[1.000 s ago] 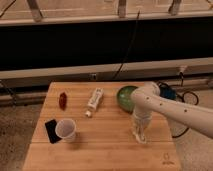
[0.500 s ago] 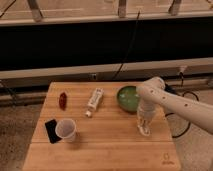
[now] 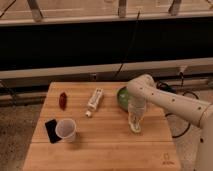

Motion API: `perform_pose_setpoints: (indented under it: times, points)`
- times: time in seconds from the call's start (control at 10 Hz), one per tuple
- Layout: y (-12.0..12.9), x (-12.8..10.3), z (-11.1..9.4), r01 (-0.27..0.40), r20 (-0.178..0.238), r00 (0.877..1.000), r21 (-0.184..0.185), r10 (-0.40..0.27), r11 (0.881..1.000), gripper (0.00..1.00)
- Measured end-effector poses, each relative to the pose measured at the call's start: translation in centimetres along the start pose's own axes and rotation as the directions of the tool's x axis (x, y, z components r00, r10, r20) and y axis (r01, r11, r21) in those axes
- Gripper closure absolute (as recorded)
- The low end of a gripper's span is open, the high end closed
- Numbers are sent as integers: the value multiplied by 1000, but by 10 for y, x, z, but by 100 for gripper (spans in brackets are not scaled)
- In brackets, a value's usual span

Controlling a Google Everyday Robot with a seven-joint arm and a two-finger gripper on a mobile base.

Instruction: Wipe the white sponge on the table

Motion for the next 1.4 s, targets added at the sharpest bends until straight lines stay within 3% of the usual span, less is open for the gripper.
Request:
perform_pose_setpoints:
  times: [0.3, 0.6, 0.8, 1.1, 1.3, 1.4]
  points:
    - [-37, -10, 0, 81, 8, 997, 16, -81, 997, 100]
    - [-50, -28, 2, 161, 17, 987, 26, -162, 987, 100]
    - [-56, -54, 8, 245, 26, 969, -12, -244, 970, 100]
    - [-38, -79, 15, 305, 46, 952, -72, -303, 949, 100]
    - [-14, -81, 15, 298, 53, 954, -84, -295, 951, 100]
    - [9, -79, 14, 278, 57, 960, -90, -274, 956, 100]
